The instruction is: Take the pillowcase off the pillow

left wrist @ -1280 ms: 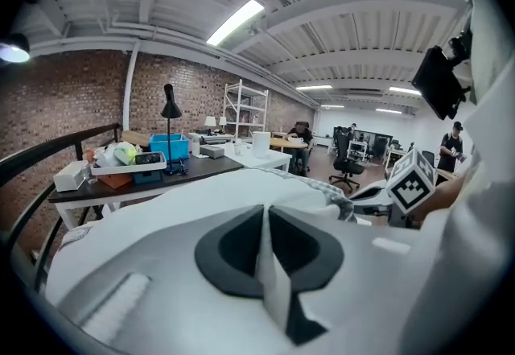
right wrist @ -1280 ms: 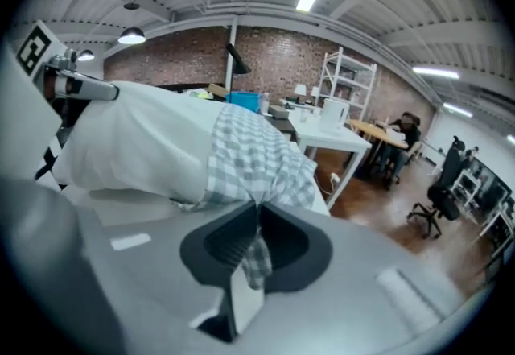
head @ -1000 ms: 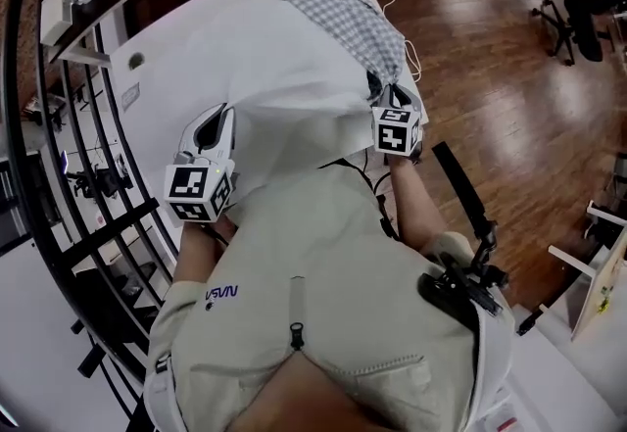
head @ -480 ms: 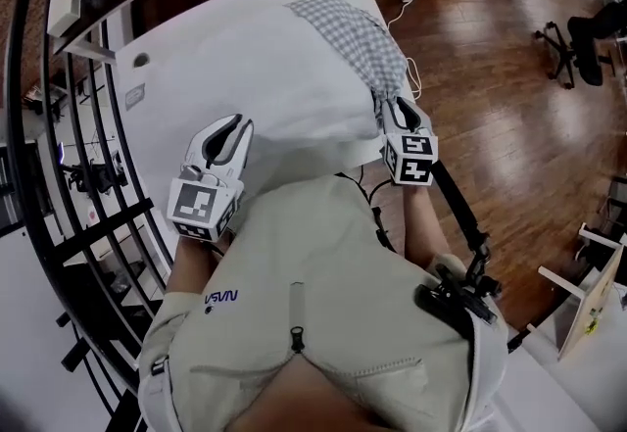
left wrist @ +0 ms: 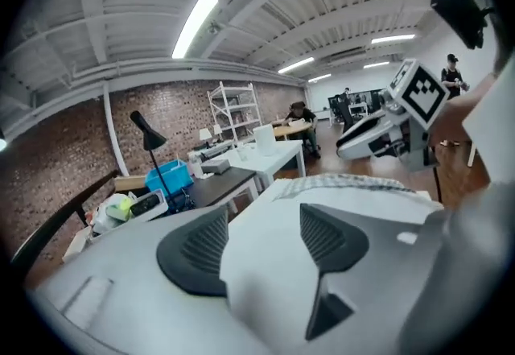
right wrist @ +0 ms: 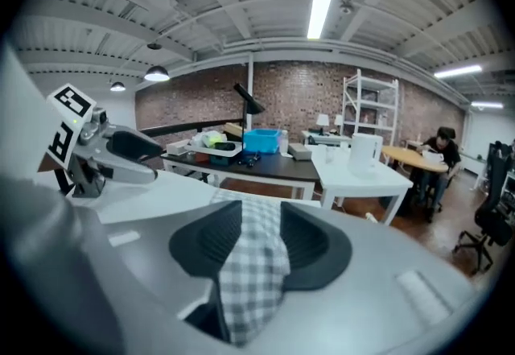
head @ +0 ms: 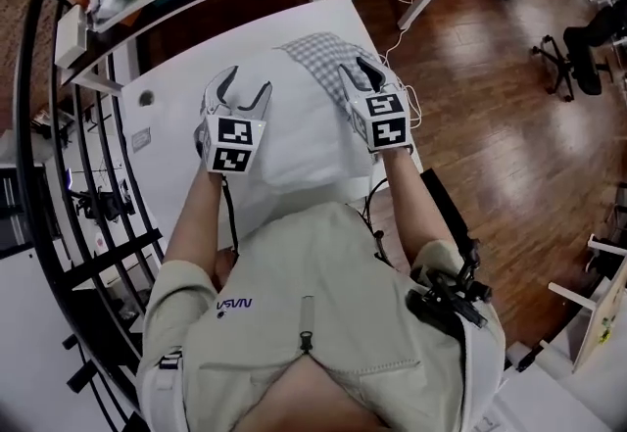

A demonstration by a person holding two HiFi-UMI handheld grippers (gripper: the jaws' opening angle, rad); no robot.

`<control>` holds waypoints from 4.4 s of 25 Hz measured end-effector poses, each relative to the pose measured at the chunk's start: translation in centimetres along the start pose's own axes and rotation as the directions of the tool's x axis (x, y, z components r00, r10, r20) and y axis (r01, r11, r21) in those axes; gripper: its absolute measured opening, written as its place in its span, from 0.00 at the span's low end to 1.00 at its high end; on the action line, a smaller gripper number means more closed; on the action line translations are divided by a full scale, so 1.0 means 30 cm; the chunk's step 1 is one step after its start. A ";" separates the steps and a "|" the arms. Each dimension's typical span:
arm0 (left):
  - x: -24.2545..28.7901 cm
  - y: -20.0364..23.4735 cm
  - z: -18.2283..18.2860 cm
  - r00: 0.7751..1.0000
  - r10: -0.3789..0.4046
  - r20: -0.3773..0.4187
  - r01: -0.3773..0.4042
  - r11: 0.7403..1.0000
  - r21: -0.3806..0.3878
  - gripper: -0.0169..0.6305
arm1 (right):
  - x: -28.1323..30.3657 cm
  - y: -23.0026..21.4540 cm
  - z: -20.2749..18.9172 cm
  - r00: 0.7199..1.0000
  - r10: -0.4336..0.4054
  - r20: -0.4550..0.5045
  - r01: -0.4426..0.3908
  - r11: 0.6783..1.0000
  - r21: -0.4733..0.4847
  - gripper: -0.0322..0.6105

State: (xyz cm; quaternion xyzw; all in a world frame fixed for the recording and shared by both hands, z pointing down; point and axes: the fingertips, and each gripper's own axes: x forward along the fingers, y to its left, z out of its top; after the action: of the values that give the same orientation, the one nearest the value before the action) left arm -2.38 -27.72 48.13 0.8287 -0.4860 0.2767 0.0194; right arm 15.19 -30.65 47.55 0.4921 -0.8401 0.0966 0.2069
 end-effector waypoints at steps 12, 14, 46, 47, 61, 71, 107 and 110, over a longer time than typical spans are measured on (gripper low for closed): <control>-0.009 -0.211 -0.161 0.976 -0.172 -0.134 0.174 0.985 0.006 0.06 | 0.204 0.043 -0.050 0.978 0.091 -0.190 -0.110 0.990 -0.093 0.07; -0.119 -0.198 -0.121 0.979 -0.199 -0.035 0.199 0.980 -0.020 0.06 | 0.183 0.009 0.001 0.992 0.007 -0.127 -0.019 0.995 -0.099 0.06; -0.685 0.136 -0.486 0.965 0.213 -0.150 -0.261 0.824 -0.504 0.58 | -0.219 0.243 -0.372 0.941 0.280 -0.188 -0.259 0.957 0.131 0.49; -0.698 0.131 -0.564 0.953 0.221 -0.208 -0.299 0.800 -0.520 0.59 | -0.211 0.249 -0.408 0.938 0.277 -0.207 -0.249 0.957 0.151 0.49; -0.592 0.213 -0.435 0.970 0.237 0.056 -0.152 0.767 -0.623 0.05 | -0.127 0.214 -0.121 0.994 0.085 0.073 -0.093 0.988 0.124 0.08; -0.421 0.165 -0.352 0.985 0.169 0.027 -0.123 0.810 -0.573 0.11 | -0.048 -0.026 -0.188 0.996 -0.016 -0.093 0.023 0.997 0.070 0.19; -0.537 0.058 -0.507 0.931 0.355 0.086 -0.285 0.853 -0.437 0.04 | -0.163 0.304 -0.233 0.999 -0.034 -0.015 0.033 0.998 -0.053 0.06; -0.609 -0.009 -0.444 0.914 0.391 0.109 -0.305 0.838 -0.453 0.04 | -0.246 0.322 -0.220 0.998 -0.023 0.057 0.024 0.999 -0.029 0.06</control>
State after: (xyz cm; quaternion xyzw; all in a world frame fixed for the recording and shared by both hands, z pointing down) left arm -14.85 -9.02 50.75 0.7247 -0.6770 0.0793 0.1011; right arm 11.67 -17.62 50.58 0.5013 -0.8411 0.0675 0.1914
